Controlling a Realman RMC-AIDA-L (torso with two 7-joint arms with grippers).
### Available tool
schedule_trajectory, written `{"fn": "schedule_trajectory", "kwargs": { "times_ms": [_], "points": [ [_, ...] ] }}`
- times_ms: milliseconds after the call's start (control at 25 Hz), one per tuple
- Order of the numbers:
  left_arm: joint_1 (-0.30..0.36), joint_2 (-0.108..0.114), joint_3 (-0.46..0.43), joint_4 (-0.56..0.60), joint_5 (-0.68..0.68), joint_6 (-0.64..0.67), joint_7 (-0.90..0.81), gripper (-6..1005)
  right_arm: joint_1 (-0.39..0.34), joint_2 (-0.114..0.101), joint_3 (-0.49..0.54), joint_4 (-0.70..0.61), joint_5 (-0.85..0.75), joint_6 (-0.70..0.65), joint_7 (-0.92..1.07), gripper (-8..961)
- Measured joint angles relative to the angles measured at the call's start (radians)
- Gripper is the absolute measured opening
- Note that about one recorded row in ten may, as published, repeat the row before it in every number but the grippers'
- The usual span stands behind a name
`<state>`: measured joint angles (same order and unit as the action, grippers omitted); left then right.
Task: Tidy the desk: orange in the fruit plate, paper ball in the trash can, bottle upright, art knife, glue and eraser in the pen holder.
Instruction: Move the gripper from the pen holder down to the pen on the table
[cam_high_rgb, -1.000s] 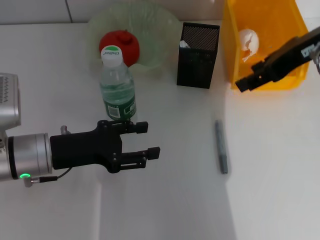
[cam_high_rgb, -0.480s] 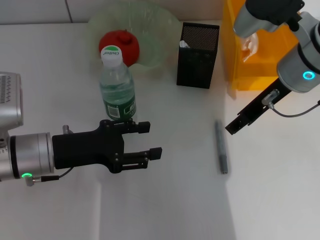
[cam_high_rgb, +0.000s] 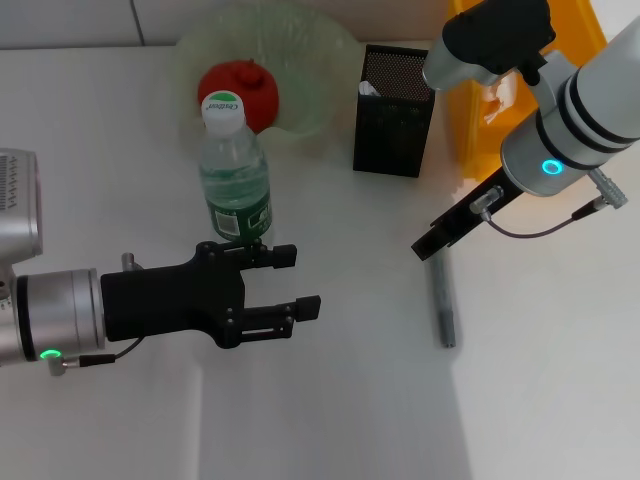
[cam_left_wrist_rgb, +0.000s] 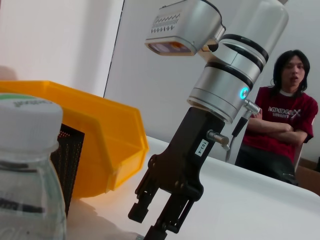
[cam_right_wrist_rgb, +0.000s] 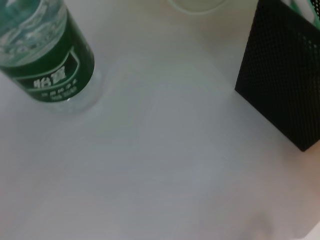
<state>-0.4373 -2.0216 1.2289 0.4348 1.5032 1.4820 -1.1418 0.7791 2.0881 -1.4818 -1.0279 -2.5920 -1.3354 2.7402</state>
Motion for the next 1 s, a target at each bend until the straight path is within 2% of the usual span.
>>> {"fn": "schedule_trajectory", "kwargs": {
  "times_ms": [160,560,760,1000],
  "points": [
    [0.000,0.000,0.000,0.001,0.000,0.000,0.000,730,0.001,0.000,-0.007,0.050,0.006,0.058,0.000,634],
    [-0.008,-0.006,-0.005,0.001,0.000,-0.004,0.001,730,0.008,0.001,-0.028,0.073,0.006,0.086,-0.004,632],
    [-0.009,-0.008,-0.005,0.002,0.000,-0.015,0.001,730,0.015,0.001,-0.040,0.093,0.006,0.100,-0.004,438],
    [-0.009,-0.009,-0.005,0.003,0.000,-0.016,0.001,730,0.020,0.000,-0.040,0.095,0.006,0.101,-0.004,319]
  ]
}}
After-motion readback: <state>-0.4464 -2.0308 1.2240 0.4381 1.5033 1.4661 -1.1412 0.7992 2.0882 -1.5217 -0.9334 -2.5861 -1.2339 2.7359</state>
